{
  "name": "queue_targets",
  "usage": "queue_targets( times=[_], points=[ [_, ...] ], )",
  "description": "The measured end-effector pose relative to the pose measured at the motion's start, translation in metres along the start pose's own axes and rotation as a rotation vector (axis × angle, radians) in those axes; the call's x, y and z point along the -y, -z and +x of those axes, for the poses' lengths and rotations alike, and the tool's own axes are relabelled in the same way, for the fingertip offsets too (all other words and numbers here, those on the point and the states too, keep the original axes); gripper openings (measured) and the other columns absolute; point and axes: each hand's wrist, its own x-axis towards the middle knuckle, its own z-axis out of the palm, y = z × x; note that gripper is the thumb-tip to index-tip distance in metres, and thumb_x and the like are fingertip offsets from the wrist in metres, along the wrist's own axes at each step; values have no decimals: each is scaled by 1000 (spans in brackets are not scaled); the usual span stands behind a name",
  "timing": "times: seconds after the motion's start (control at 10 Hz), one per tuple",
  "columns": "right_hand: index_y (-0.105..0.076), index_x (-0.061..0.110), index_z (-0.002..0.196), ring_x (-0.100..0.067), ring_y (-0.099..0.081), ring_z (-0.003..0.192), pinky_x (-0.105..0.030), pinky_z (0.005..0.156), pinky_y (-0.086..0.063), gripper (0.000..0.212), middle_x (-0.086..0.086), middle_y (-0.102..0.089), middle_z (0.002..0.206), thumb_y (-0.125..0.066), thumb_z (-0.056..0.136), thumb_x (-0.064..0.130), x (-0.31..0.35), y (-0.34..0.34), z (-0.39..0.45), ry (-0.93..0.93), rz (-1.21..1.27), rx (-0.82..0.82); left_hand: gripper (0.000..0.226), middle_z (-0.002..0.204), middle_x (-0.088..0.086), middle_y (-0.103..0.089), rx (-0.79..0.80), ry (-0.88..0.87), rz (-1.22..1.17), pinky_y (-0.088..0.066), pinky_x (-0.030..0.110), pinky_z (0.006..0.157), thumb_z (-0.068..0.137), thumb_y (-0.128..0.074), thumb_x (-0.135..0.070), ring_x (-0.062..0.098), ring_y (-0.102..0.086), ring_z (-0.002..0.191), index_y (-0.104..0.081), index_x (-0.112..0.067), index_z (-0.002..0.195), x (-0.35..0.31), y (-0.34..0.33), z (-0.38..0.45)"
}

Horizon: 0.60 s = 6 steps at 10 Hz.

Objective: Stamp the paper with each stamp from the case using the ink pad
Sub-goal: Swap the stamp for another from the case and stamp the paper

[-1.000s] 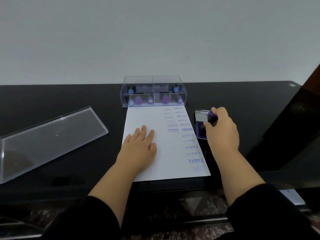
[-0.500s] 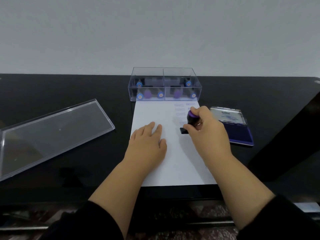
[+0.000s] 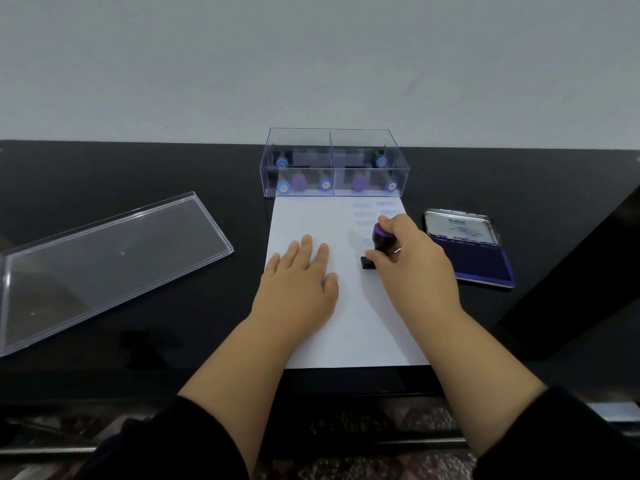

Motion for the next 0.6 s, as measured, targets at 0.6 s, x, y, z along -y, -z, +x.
queue_targets(
  times=[0.6],
  points=[
    [-50, 24, 120, -13, -46, 82, -31, 68, -43, 28, 11, -46, 94, -57, 93, 21, -2, -3, -4, 11, -70, -3, 54, 159, -1, 13, 13, -2, 6, 8, 33, 116, 102, -16, -38, 15, 11, 146, 1, -26, 152, 1, 0, -1]
  ],
)
